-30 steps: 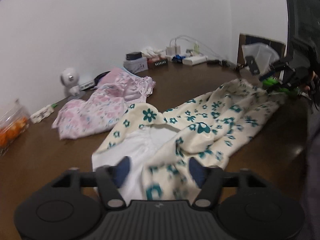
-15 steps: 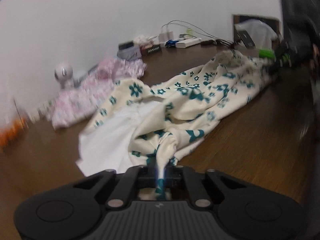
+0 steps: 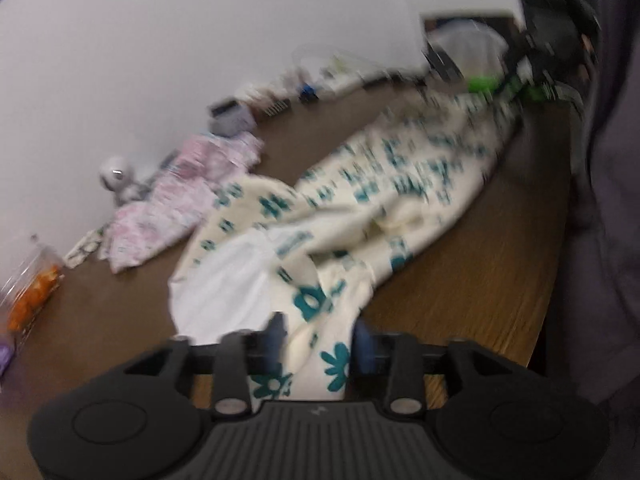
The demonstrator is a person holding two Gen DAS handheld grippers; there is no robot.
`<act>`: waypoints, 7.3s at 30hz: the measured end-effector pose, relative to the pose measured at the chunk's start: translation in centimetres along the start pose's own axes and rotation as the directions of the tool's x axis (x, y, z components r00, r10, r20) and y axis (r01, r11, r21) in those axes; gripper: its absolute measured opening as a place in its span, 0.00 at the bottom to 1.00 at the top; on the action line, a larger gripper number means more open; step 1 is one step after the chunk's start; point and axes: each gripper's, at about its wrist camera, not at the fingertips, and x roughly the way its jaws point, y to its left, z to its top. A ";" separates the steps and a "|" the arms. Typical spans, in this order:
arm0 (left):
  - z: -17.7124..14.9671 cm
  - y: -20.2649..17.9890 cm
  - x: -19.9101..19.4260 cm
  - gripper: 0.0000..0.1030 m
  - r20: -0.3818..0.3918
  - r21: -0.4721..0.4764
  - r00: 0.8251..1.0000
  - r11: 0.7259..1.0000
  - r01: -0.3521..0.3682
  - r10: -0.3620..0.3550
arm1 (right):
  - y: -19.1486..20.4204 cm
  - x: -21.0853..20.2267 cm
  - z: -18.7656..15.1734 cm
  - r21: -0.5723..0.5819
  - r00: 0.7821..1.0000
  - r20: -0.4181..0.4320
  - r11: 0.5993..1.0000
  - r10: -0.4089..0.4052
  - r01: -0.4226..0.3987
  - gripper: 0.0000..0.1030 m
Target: Fold clothes
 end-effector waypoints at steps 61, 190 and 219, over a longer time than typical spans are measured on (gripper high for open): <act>9.4 11.2 16.8 0.80 -0.142 -0.430 0.976 0.898 0.090 -0.165 | -9.5 15.6 8.4 0.154 0.978 -0.188 0.980 -0.096 0.126 0.32; 8.4 -4.3 13.8 0.37 -0.146 -0.524 0.968 0.814 -0.252 0.205 | -7.7 7.4 -1.3 0.499 0.902 -0.139 0.758 -0.408 0.420 0.47; 8.2 -4.8 12.7 0.26 -0.144 -0.559 0.965 0.787 -0.263 0.220 | -7.1 3.8 -4.0 0.615 0.826 -0.154 0.602 -0.542 0.509 0.01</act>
